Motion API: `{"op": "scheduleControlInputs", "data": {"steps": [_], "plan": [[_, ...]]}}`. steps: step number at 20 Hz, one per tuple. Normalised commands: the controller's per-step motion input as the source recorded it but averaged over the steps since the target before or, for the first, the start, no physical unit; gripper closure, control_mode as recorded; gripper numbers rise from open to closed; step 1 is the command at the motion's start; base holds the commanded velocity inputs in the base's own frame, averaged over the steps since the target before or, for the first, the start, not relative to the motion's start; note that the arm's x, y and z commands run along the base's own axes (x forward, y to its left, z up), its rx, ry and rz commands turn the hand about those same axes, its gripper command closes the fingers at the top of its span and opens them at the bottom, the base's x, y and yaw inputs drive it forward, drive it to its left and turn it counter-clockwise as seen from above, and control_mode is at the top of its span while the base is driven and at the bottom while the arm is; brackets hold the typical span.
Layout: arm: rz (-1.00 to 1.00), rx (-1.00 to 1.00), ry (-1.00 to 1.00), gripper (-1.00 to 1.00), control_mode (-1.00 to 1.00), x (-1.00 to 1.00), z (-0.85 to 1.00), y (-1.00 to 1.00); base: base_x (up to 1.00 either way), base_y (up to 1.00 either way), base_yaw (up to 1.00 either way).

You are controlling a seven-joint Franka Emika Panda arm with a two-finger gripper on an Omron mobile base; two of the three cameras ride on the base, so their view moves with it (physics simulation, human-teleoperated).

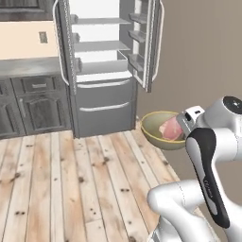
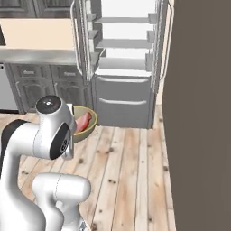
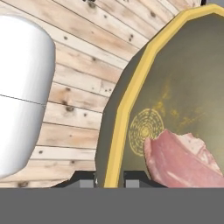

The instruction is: Place one of the steaks on the plate and the other in the bowl. Then place the bowl in the fridge.

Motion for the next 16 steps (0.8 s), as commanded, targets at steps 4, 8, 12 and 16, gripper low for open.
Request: {"op": "scheduleControlInputs", "data": {"steps": [4, 8, 12, 16], "plan": [[0.00, 0.00, 0.00, 1.00, 1.00, 0.00, 0.00, 0.00, 0.82, -0.28, 0.00], [0.00, 0.00, 0.00, 1.00, 1.00, 0.00, 0.00, 0.00, 0.72, 0.00, 0.00], [0.00, 0.00, 0.00, 1.00, 1.00, 0.00, 0.00, 0.00, 0.70, 0.00, 0.00], [0.00, 0.00, 0.00, 1.00, 1.00, 0.00, 0.00, 0.00, 0.69, 0.00, 0.00]]}}
